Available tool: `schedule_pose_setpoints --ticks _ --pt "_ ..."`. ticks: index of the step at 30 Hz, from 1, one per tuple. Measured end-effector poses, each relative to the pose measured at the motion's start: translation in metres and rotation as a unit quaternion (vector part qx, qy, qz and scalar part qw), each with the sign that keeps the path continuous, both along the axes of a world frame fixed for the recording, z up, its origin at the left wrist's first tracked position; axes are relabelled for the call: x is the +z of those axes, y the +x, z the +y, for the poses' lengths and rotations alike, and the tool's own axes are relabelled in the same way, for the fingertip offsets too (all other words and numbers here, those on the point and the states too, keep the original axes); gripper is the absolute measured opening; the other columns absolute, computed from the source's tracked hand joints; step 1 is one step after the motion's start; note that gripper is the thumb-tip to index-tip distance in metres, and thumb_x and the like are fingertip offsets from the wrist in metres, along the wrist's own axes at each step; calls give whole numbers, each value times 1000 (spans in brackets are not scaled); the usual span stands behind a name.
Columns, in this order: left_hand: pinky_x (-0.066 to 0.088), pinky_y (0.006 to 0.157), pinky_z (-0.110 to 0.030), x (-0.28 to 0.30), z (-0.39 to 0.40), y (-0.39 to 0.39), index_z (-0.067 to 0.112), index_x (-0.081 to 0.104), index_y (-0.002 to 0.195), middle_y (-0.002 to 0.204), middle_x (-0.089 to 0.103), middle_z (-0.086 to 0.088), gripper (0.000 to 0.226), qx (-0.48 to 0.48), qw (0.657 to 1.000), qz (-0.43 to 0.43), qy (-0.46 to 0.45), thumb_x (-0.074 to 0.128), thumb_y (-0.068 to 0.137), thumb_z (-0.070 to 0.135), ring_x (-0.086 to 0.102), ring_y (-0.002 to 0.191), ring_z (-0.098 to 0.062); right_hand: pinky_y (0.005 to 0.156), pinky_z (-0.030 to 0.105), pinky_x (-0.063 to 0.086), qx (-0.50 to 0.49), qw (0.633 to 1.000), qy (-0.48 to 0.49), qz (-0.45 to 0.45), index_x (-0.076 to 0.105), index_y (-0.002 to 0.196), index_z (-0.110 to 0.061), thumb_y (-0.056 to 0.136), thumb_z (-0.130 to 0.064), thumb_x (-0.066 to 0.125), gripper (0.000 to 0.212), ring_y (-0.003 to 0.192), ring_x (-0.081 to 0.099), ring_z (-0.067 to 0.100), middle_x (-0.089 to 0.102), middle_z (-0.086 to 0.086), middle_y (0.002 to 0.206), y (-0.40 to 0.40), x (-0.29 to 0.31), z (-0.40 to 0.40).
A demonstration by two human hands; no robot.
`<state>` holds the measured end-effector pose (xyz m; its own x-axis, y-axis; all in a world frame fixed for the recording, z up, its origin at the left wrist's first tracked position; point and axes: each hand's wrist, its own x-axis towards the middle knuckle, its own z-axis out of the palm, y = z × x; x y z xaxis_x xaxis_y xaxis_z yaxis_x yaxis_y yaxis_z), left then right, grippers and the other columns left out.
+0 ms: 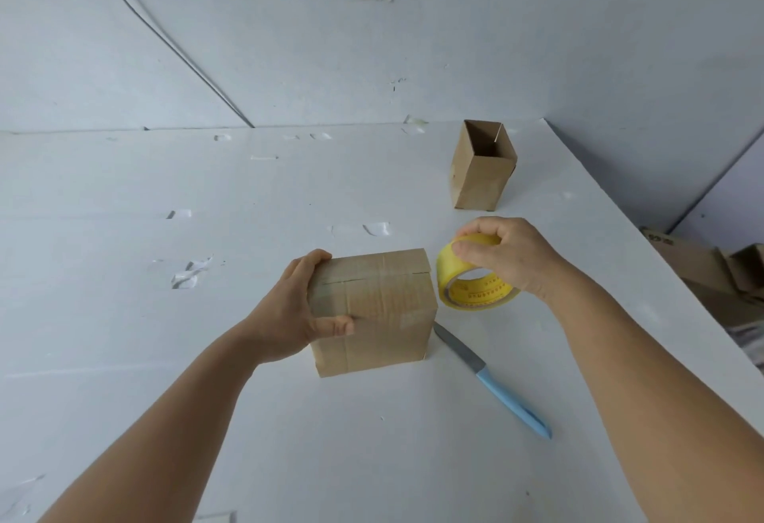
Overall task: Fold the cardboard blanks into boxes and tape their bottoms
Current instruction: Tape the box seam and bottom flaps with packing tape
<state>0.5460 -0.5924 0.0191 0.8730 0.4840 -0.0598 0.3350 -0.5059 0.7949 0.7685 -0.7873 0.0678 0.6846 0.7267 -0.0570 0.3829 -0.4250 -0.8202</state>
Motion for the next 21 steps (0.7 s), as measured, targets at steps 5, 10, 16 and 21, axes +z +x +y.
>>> schedule_pose_setpoints --ticks 5,10,16,21 --pt "43 74 -14 -1 0 1 28 30 138 128 35 11 89 2 1000 3 -9 85 67 32 45 107 -3 74 25 47 1 1000 -1 16 68 89 -33 81 -33 70 8 87 61 11 66 -7 91 1 -11 -1" --pt "44 96 -28 5 -3 3 37 21 146 133 25 17 111 -21 999 41 13 82 56 61 36 120 -11 76 24 46 -7 999 12 40 68 90 -29 84 -32 67 7 88 60 13 65 -6 89 -3 -27 -1" --pt "21 113 -40 21 -4 10 39 27 136 128 27 16 96 -45 979 135 147 73 57 68 30 127 -17 68 23 42 9 1000 1 28 67 89 -28 84 -32 67 6 78 57 9 63 -8 82 -5 -26 3" --pt "-8 116 -49 27 -38 46 17 -5 152 161 -6 1 111 -117 898 220 362 56 75 69 -15 147 -17 71 25 46 43 999 -6 29 66 84 -30 82 -33 67 4 79 57 11 62 -9 81 -19 -31 16"
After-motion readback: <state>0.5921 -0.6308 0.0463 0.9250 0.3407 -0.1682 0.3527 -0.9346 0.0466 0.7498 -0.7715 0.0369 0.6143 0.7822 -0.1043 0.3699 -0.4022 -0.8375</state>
